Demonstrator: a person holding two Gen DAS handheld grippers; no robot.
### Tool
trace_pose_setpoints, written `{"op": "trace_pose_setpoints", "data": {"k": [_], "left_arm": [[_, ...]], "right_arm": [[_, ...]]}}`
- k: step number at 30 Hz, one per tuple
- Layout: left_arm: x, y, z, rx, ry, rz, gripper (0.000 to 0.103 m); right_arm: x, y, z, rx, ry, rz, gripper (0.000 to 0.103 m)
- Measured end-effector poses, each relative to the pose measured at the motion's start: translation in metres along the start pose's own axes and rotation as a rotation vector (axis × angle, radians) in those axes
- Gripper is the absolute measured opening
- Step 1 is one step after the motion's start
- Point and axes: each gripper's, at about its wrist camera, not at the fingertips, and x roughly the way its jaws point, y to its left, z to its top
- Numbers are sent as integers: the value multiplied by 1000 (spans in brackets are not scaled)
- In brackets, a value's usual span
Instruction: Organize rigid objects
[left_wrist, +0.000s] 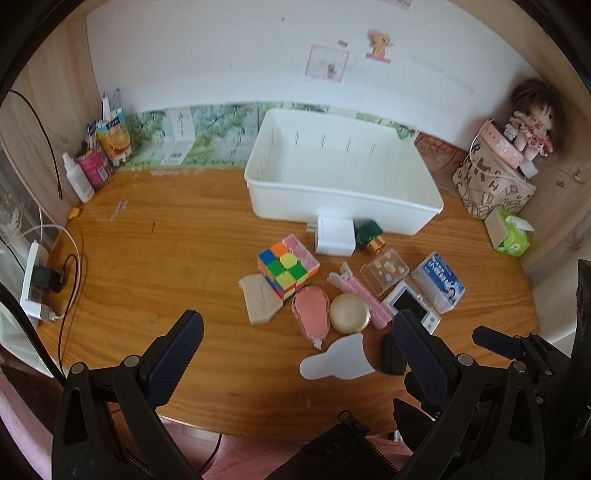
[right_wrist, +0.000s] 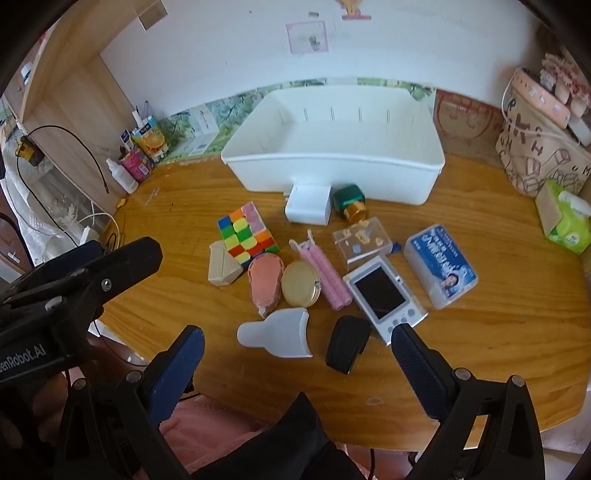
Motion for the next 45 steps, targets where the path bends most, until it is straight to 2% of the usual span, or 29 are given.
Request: {"op": "trace_pose_setpoints", "data": {"k": [7,13,17,18,19,26,31,41,45], "left_arm": [[20,8,-7,-28,102,-6,102],[36,12,-13,-43,180,-6,102],[45,16,-16,-53,225,-4,102],[48,17,-17,-88,311,26,102],[50,19,-17,-95,322,27,102],[65,27,-19,-140,398,17,102],[74,29,-18,-156,444,0,102],[105,32,-18,-174,564,-37,102],[118,36,-16,-173,605,-47,102]], "right_arm": [[10,-4,-5,34,86,34,101],[27,-1,-13,41,118,38,101],[36,1,-16,50,184,49,101],[38,1,-16,50,194,49,101],[40,2,-17,50,206,47,101],[52,4,-20,60,221,56,101],[55,5,-21,68,204,66,101],[57,3,-23,75,81,79,101],[63,4,-28,68,48,57,101]]}}
